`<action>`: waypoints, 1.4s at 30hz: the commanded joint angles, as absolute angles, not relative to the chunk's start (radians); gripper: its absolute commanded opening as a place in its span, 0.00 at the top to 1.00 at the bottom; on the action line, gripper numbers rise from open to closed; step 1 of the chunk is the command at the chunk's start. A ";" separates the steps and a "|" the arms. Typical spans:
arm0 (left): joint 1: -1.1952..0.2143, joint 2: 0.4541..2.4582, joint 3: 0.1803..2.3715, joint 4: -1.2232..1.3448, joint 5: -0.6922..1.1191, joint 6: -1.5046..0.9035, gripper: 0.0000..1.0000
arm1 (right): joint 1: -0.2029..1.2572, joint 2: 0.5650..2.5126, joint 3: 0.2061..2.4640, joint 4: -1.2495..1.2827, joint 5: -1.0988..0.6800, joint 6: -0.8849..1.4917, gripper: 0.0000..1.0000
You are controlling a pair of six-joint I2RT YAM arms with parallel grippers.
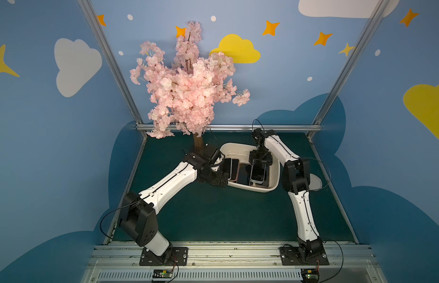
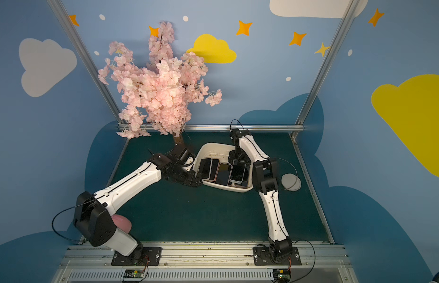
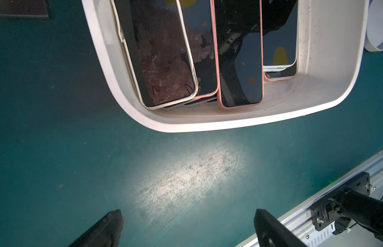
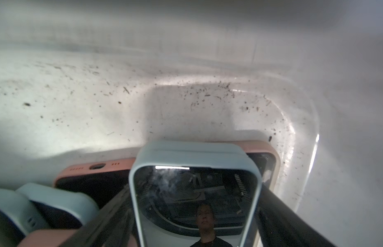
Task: Take the phone out of the storage box
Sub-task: Pick up the phone from the storage box.
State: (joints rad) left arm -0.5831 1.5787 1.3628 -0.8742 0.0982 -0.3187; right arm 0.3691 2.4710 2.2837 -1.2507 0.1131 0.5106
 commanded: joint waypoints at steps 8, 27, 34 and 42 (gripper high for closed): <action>-0.578 1.568 1.360 -0.866 0.121 -0.326 0.00 | 0.353 2.462 2.295 -1.307 0.145 0.479 0.34; -0.586 1.569 1.322 -0.801 0.144 -0.382 0.00 | 0.334 2.214 2.215 -1.207 0.056 0.366 0.46; -0.596 1.562 1.303 -0.783 0.146 -0.410 0.00 | 0.330 2.126 2.161 -1.206 0.001 0.353 0.48; -0.598 1.541 1.244 -0.729 0.190 -0.467 0.00 | 0.347 1.962 1.971 -1.190 -0.078 0.367 0.48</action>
